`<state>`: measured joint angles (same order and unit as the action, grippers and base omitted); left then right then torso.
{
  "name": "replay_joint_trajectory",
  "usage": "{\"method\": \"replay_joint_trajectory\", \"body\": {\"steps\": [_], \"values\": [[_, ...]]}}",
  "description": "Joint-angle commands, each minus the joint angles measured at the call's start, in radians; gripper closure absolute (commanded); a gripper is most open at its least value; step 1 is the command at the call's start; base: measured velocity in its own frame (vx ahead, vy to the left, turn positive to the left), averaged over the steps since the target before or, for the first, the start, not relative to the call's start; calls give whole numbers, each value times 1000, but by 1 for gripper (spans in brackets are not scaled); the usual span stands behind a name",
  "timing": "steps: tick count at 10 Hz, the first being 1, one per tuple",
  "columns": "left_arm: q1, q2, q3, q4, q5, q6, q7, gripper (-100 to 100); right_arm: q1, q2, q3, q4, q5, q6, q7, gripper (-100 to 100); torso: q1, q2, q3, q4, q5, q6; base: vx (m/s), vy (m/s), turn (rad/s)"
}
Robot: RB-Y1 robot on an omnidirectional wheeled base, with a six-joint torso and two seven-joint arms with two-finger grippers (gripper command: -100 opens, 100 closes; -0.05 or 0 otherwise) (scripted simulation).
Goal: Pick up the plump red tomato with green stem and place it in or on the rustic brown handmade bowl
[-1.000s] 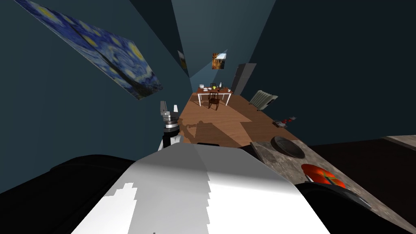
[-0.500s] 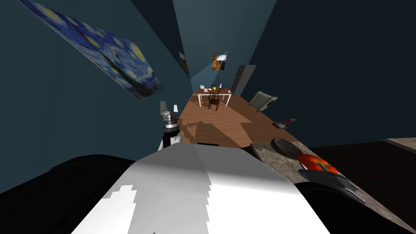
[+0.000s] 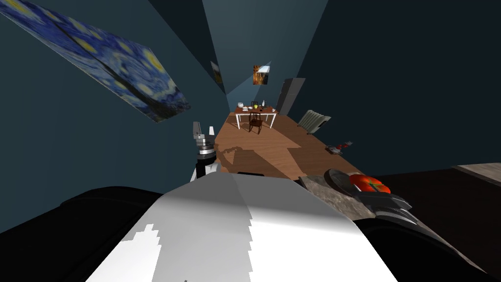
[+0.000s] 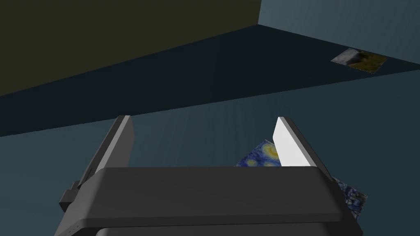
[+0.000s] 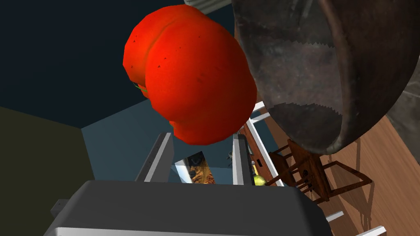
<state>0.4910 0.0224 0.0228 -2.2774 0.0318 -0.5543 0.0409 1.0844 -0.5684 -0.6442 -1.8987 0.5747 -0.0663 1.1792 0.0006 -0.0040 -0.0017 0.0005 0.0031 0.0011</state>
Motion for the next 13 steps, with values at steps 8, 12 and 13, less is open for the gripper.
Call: {"method": "replay_joint_trajectory", "body": {"steps": [8,12,13], "values": [[0,0,0,0,0,0,0,0,49,-25,-27,-29,-27,-1,-22,-100,3,5,3,1,1,1,9,-2,-11],[0,0,0,0,0,0,0,0,130,-66,-71,-78,-71,-1,-59,-100,4,3,2,1,1,0,42,-2,-39],[0,0,0,0,0,0,0,0,146,-74,-80,-87,-80,-2,-66,-100,4,3,2,1,1,0,25,-2,-29]]}}
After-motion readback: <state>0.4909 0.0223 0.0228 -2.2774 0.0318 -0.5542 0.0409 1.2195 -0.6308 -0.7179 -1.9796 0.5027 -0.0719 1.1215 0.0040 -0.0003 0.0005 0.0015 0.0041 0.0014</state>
